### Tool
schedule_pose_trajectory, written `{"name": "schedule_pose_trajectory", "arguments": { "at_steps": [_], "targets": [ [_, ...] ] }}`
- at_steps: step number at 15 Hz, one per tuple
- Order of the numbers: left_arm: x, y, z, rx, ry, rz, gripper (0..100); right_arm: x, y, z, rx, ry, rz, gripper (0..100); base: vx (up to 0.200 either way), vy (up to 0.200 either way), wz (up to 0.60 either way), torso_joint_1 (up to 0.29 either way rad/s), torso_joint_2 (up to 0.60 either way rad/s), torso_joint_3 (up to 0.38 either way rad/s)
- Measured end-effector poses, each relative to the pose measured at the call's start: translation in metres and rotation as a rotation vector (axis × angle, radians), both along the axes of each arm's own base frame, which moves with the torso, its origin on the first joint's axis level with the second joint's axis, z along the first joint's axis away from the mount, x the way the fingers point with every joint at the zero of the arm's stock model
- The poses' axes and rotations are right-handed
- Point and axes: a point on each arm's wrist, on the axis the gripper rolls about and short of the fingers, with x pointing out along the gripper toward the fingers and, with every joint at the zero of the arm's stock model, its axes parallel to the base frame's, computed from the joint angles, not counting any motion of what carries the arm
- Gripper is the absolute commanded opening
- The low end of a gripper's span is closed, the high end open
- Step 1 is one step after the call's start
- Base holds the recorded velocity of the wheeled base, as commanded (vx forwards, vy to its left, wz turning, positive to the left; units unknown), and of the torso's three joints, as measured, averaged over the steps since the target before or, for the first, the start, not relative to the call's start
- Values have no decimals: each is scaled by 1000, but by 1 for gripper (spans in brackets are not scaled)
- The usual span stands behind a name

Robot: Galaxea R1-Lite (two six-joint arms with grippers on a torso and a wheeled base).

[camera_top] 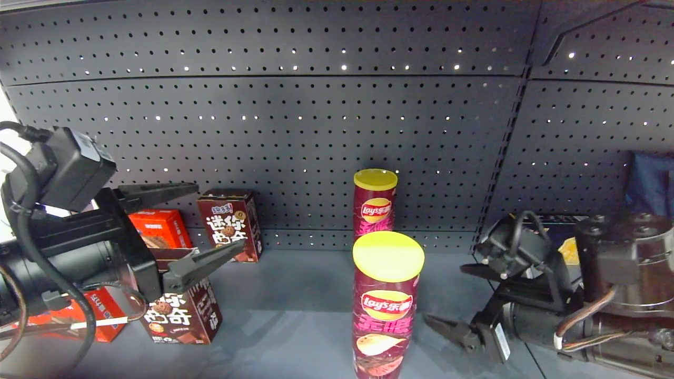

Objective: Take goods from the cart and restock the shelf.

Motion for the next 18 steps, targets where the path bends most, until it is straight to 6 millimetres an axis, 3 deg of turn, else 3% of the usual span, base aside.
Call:
{"name": "schedule_pose_trajectory", "arguments": {
  "at_steps": [5, 8, 10, 13, 18],
  "targets": [
    [-34, 23, 6, -95, -28, 109, 100, -10, -56, 41, 116, -160, -202, 100, 0, 0, 0, 0, 0, 0],
    [-76, 40, -22, -142, -5, 213, 100, -37, -104, 43, 142, -241, -395, 100, 0, 0, 0, 0, 0, 0],
    [-112, 46, -47, -173, 6, 288, 100, -68, -125, 33, 148, -295, -504, 100, 0, 0, 0, 0, 0, 0],
    [-154, 49, -79, -186, 59, 363, 100, -110, -141, 9, 150, -368, -640, 100, 0, 0, 0, 0, 0, 0],
    [-197, 48, -114, -200, -5, 446, 100, -165, -152, -42, 169, -427, -746, 100, 0, 0, 0, 0, 0, 0]
  ]
}}
